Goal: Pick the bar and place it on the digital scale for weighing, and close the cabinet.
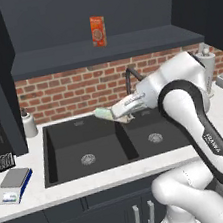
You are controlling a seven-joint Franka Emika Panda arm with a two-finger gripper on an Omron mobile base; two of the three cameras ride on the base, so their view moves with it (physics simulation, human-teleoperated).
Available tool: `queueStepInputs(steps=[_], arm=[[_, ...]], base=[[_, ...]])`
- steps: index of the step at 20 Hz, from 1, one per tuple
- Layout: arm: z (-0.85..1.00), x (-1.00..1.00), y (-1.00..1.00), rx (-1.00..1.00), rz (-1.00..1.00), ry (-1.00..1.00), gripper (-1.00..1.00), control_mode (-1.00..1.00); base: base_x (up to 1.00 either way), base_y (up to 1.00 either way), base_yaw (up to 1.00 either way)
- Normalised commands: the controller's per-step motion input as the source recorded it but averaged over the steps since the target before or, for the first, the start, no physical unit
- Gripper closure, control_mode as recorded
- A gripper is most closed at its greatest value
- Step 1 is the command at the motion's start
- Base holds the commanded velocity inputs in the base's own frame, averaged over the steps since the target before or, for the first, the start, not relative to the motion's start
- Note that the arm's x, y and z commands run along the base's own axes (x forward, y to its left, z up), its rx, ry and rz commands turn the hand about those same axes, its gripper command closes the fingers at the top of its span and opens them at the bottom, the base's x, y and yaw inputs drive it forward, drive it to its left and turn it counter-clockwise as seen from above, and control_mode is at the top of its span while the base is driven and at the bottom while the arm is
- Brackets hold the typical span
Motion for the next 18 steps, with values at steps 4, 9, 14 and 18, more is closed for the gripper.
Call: queueStepInputs(steps=[4,9,14,18], arm=[[-0.37,0.19,0.24,0.00,0.69,0.00,1.00,-1.00],[-0.48,0.56,0.62,0.00,0.30,-0.04,1.00,-1.00],[-0.45,0.61,0.64,-0.01,0.10,-0.09,1.00,-1.00],[-0.39,0.59,0.56,0.01,0.08,-0.04,1.00,-1.00]], base=[[0.00,0.00,0.00],[0.00,0.00,0.00],[0.00,0.00,0.00],[0.00,0.00,0.00]])
